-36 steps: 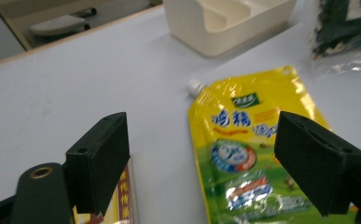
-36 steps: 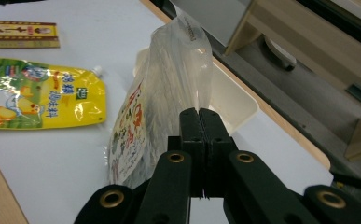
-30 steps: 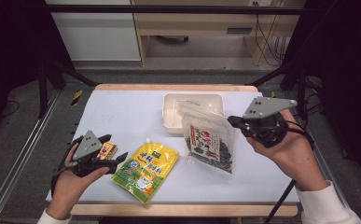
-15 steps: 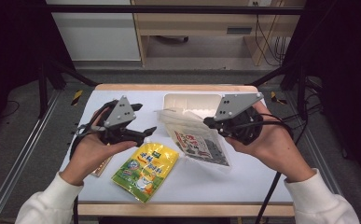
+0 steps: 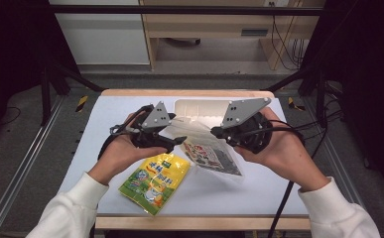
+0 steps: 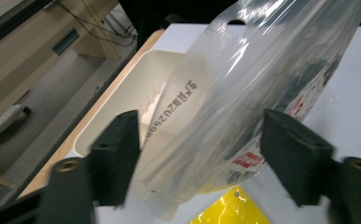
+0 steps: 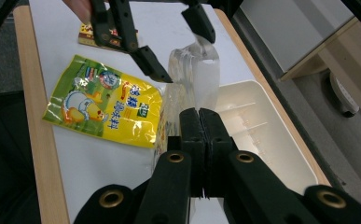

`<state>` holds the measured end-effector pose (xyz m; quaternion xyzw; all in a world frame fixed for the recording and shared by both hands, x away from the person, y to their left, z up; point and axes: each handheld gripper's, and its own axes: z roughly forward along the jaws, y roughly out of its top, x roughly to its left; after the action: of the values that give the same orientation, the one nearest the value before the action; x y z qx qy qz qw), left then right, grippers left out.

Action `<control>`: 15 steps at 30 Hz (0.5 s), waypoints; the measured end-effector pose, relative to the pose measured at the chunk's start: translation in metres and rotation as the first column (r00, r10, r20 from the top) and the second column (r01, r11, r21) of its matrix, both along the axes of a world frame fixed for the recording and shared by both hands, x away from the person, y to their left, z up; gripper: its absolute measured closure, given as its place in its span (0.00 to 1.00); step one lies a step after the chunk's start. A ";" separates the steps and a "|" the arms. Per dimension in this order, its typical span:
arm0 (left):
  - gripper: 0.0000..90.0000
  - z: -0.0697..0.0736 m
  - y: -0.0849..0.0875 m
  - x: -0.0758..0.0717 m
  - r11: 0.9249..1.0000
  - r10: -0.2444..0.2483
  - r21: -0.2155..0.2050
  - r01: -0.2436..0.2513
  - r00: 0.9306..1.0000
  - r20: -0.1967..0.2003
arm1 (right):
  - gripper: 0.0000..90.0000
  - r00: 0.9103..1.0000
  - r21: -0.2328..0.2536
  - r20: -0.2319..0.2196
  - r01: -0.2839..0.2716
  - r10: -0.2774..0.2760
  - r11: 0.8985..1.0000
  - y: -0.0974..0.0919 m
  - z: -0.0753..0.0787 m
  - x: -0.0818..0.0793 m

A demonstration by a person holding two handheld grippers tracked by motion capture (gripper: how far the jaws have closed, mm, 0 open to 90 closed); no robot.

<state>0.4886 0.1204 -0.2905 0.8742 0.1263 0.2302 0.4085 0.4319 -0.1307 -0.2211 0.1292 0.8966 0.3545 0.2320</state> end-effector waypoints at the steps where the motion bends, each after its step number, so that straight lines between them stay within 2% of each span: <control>1: 0.39 0.000 0.000 0.000 1.000 0.000 0.000 0.000 1.000 0.000 | 1.00 1.000 0.000 -0.004 0.004 -0.004 1.000 -0.001 0.000 0.000; 2: 0.43 -0.002 -0.002 0.002 1.000 -0.004 -0.008 0.003 1.000 -0.028 | 1.00 1.000 -0.002 -0.006 0.006 -0.006 1.000 -0.002 -0.001 0.000; 3: 0.47 -0.003 -0.003 0.002 1.000 -0.008 -0.006 0.007 0.999 -0.038 | 1.00 1.000 0.002 -0.010 0.008 -0.008 1.000 -0.004 -0.001 0.001; 4: 0.51 -0.005 -0.004 0.002 1.000 -0.015 0.001 0.015 0.999 -0.045 | 1.00 1.000 0.010 -0.018 0.015 -0.015 1.000 -0.005 -0.002 0.001; 6: 0.64 -0.010 -0.008 0.001 0.998 -0.034 0.041 0.037 0.998 -0.054 | 0.99 0.999 0.012 -0.034 0.013 -0.013 1.000 -0.008 -0.003 0.002; 8: 0.73 -0.014 -0.010 0.001 0.998 -0.041 0.053 0.044 0.997 -0.059 | 0.97 0.999 0.001 -0.052 0.011 -0.011 1.000 -0.008 -0.005 0.002; 10: 0.75 -0.014 -0.010 0.000 0.997 -0.050 0.050 0.053 0.997 -0.058 | 0.95 0.998 -0.014 -0.068 0.005 -0.006 1.000 -0.006 -0.006 0.001; 12: 0.77 -0.014 -0.010 0.000 0.997 -0.058 0.042 0.061 0.996 -0.063 | 0.90 0.998 -0.032 -0.061 0.000 -0.002 0.999 -0.003 -0.007 0.001; 15: 0.78 -0.012 -0.013 -0.004 0.996 -0.074 0.049 0.077 0.995 -0.063 | 0.86 0.999 -0.084 -0.051 0.000 -0.004 0.996 0.008 -0.009 0.003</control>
<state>0.4848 0.1077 -0.3024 0.8952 0.0995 0.1908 0.3902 0.4350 -0.1225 -0.2303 0.1293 0.9162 0.3127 0.2147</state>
